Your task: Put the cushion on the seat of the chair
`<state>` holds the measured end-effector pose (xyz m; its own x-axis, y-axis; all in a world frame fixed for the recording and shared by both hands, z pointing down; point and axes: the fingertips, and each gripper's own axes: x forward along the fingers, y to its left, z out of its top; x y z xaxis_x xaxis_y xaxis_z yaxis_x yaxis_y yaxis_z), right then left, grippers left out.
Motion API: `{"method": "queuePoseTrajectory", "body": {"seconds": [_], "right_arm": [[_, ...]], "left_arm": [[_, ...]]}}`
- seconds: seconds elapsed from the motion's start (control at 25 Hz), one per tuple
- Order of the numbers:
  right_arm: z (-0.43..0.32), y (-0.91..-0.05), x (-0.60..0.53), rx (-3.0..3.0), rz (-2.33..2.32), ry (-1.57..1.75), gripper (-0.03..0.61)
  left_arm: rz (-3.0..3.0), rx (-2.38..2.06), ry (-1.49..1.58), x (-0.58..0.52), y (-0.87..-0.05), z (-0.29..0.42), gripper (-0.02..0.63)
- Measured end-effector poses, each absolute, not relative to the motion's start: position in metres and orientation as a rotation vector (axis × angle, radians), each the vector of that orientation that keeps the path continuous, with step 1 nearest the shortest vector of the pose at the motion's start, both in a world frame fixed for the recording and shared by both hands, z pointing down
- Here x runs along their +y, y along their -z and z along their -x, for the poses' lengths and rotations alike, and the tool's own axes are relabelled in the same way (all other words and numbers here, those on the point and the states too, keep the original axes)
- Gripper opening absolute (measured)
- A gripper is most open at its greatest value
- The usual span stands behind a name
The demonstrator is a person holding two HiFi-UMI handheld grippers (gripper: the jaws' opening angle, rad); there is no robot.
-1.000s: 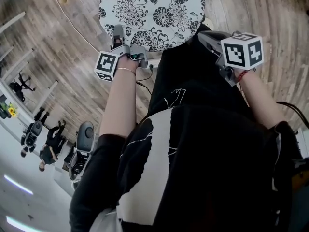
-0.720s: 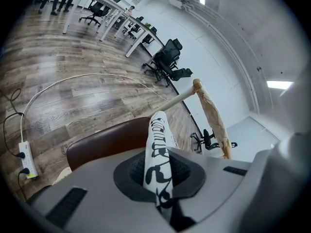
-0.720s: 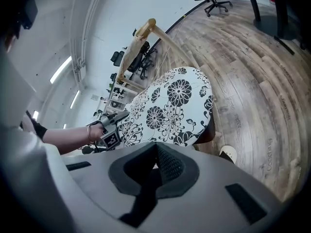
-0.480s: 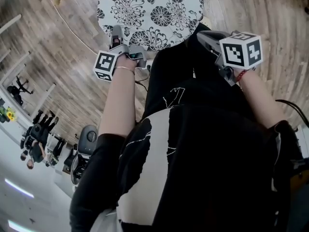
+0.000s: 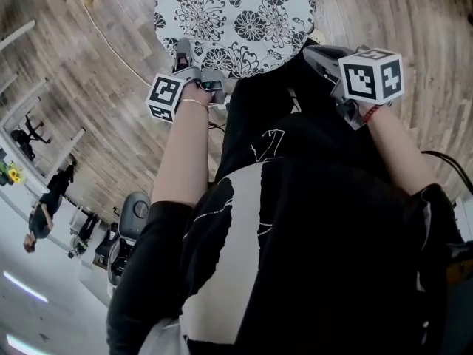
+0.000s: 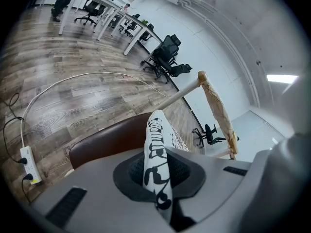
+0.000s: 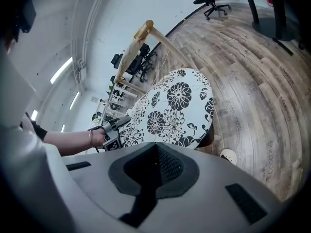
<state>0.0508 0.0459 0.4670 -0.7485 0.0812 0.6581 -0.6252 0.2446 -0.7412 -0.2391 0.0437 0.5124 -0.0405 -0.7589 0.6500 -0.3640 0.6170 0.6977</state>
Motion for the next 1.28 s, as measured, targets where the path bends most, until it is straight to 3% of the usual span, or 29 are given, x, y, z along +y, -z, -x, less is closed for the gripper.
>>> {"method": "queuePoseTrajectory", "body": {"seconds": [1.28], "right_arm": [[-0.037,-0.473,0.022,-1.917,-0.44,-1.475,0.015]], "left_arm": [[-1.054,-1.645,0.167,0.04,-0.541,0.245,0.025]]}}
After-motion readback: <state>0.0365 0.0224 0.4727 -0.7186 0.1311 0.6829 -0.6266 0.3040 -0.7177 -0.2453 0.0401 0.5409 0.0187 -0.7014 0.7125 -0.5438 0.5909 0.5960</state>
